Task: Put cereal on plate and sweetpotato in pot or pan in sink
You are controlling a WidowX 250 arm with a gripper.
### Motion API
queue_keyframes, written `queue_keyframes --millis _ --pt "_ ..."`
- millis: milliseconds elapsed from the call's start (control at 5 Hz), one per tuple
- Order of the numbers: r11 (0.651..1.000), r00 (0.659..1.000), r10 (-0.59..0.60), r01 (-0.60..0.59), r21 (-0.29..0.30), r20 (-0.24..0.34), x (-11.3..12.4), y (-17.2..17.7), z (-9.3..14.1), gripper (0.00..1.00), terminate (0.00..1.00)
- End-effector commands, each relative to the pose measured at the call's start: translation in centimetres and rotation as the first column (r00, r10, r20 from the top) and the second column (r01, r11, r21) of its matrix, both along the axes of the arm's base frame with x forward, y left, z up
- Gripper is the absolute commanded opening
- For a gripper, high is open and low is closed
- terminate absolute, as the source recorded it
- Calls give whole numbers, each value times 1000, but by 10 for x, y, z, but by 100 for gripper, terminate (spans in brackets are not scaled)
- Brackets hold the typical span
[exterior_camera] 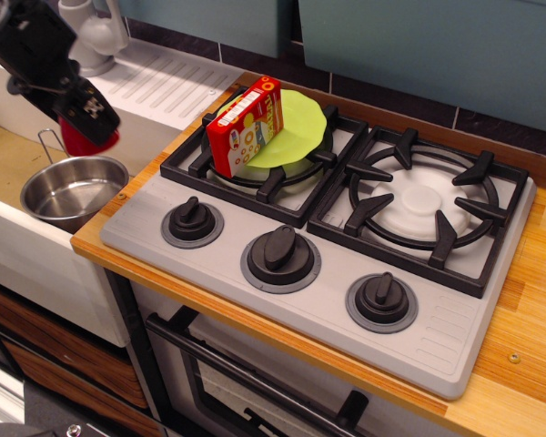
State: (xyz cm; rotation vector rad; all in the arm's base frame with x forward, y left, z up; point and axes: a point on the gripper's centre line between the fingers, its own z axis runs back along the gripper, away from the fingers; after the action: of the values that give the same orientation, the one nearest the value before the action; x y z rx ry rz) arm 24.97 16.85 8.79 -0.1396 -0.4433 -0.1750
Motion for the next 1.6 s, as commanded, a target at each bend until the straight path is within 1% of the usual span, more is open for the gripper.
queue_keyframes --millis 0,200,400,600,800,1400 --pt "996 987 -87 90 -22 135 15 38 -11 0 0" --pt "994 982 -106 110 -21 156 21 47 -19 0 0" --pt "994 981 -108 112 -18 160 22 51 -24 0 0" --pt "994 979 -106 110 -9 174 20 52 -30 0 0" --pt "994 978 -107 110 -7 176 19 53 -36 0 0" --pt "990 964 -127 137 -30 232 14 58 -74 0 0"
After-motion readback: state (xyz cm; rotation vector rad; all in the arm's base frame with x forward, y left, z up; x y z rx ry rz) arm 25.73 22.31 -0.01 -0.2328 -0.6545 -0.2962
